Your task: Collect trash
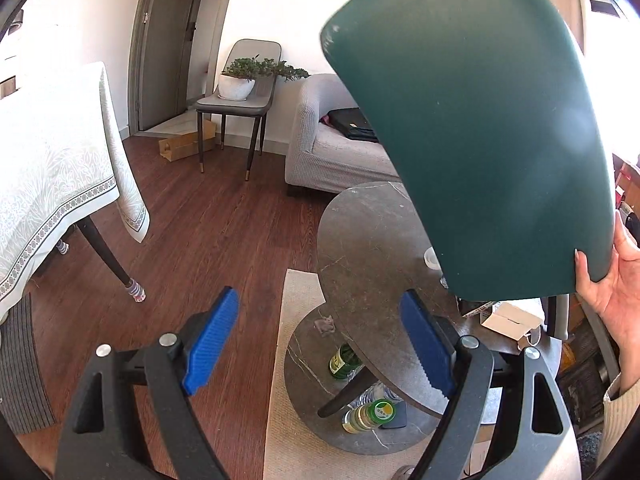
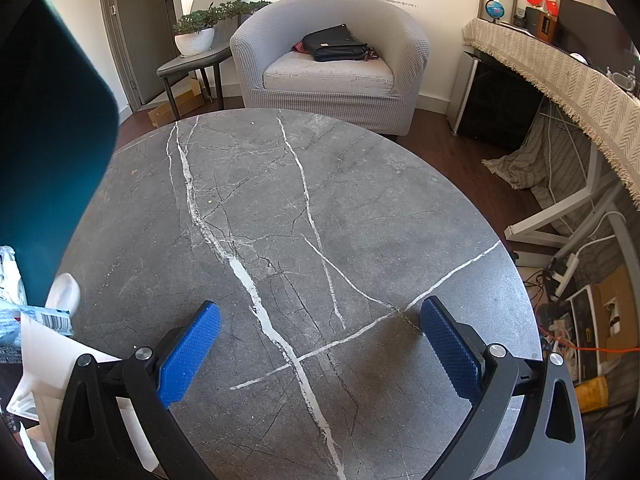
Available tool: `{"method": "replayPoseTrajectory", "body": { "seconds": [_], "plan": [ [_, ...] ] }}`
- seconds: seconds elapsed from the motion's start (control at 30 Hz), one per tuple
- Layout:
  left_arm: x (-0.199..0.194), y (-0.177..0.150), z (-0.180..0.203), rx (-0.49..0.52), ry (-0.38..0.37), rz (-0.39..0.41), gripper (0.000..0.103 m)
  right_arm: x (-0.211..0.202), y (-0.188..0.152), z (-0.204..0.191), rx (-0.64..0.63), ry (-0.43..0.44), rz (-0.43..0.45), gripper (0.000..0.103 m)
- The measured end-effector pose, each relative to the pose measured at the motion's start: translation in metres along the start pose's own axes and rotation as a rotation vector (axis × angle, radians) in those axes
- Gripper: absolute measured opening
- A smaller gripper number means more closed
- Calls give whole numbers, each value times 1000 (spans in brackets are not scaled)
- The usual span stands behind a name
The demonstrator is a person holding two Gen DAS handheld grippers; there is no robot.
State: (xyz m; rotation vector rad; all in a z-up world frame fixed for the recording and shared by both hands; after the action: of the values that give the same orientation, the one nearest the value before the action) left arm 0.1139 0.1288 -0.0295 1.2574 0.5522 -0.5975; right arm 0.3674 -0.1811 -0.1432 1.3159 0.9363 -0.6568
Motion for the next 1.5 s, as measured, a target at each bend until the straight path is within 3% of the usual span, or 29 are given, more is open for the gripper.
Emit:
{"method": "replayPoseTrajectory", "body": {
  "seconds": [1.2,1.33,1.5],
  "plan": [
    [3,1,5,12,4,-1,84,0,0,0,0,0,0,101],
    [-7,3,-3,-1,6,23,84,0,0,0,0,0,0,101],
    [-46,18,-26,-42,1,142,84,0,0,0,1,0,0,101]
  ]
}}
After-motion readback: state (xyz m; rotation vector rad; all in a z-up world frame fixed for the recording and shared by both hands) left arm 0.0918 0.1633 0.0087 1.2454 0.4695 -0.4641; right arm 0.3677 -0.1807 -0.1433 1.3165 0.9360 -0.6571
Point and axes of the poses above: each gripper's, at about its wrist camera, not at the fingertips, and x roughly the way its jaws point, z to its right, y to its top, the point moved 10 cm from there along x, roughly the way its jaws point, and after that the axes turned 7 degrees about -z, right-handed, at the moved point
